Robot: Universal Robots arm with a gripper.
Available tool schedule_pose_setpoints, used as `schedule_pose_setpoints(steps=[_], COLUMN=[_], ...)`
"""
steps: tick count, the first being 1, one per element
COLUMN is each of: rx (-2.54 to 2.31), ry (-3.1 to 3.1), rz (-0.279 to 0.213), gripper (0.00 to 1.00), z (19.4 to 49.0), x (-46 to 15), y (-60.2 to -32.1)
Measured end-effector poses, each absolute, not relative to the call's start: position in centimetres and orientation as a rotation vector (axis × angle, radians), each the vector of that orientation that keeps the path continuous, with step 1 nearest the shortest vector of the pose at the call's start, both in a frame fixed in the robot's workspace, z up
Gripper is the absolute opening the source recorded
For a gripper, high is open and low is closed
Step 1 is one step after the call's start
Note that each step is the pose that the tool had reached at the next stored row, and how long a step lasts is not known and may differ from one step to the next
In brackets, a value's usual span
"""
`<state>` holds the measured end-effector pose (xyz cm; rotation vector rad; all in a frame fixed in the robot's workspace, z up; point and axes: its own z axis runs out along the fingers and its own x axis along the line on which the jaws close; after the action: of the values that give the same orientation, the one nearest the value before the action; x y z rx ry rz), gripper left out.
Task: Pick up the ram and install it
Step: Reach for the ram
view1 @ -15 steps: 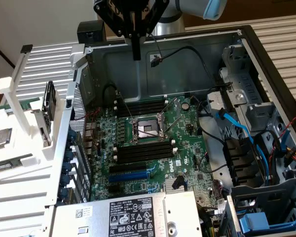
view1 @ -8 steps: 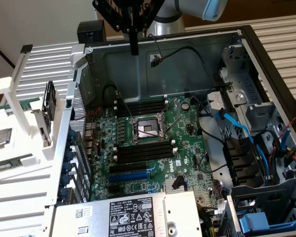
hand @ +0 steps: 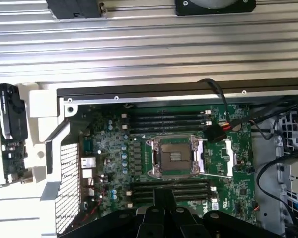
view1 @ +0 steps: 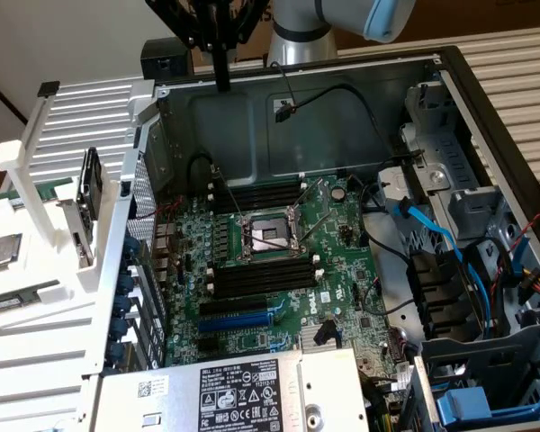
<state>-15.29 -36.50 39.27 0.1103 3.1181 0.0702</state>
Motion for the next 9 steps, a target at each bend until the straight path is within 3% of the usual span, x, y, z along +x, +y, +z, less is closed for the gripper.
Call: schedule_pose_setpoints(steps=[9], rx=[0.111], ry=[3.118], rz=[0.070], gripper=[0.11], z=[39.3], x=[-19.5], y=[-35.3])
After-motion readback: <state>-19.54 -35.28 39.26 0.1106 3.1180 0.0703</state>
